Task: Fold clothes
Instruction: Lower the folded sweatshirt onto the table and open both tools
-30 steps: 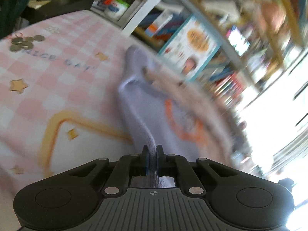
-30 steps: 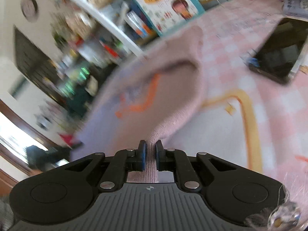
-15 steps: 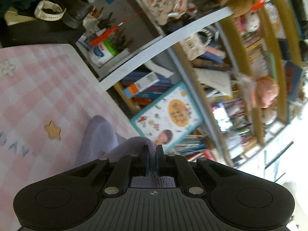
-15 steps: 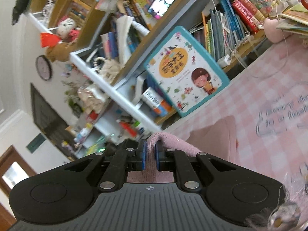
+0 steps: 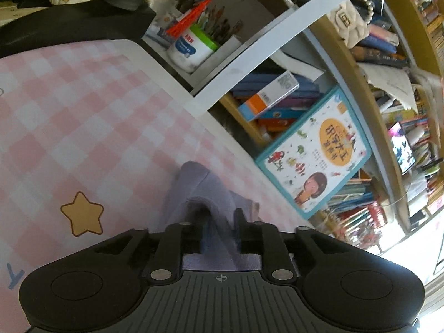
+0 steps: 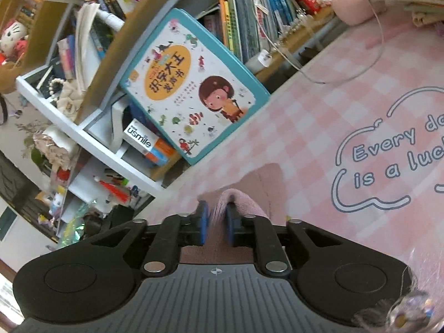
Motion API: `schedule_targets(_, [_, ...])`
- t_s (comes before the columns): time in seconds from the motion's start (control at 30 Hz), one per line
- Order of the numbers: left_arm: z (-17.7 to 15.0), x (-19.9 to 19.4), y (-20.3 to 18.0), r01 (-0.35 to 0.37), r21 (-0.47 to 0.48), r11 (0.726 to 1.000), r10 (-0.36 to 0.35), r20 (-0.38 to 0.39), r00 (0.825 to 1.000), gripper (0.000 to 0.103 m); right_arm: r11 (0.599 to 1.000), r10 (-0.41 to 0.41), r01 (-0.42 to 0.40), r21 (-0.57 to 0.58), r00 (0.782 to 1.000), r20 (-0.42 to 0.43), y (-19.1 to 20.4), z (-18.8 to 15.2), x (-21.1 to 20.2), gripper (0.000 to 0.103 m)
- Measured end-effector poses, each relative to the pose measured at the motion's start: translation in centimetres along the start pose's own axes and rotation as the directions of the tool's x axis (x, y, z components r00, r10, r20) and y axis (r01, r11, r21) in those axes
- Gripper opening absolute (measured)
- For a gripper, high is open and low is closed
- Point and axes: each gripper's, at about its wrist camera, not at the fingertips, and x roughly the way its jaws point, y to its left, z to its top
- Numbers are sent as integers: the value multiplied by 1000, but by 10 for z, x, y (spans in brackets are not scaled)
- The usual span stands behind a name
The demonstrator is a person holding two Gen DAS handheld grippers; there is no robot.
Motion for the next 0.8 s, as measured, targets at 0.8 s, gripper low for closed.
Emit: schedule_targets(0.8, [-28, 33, -53, -303, 778, 550, 311, 146, 939, 23, 797, -284, 274, -538, 957, 66, 26, -11, 18, 15])
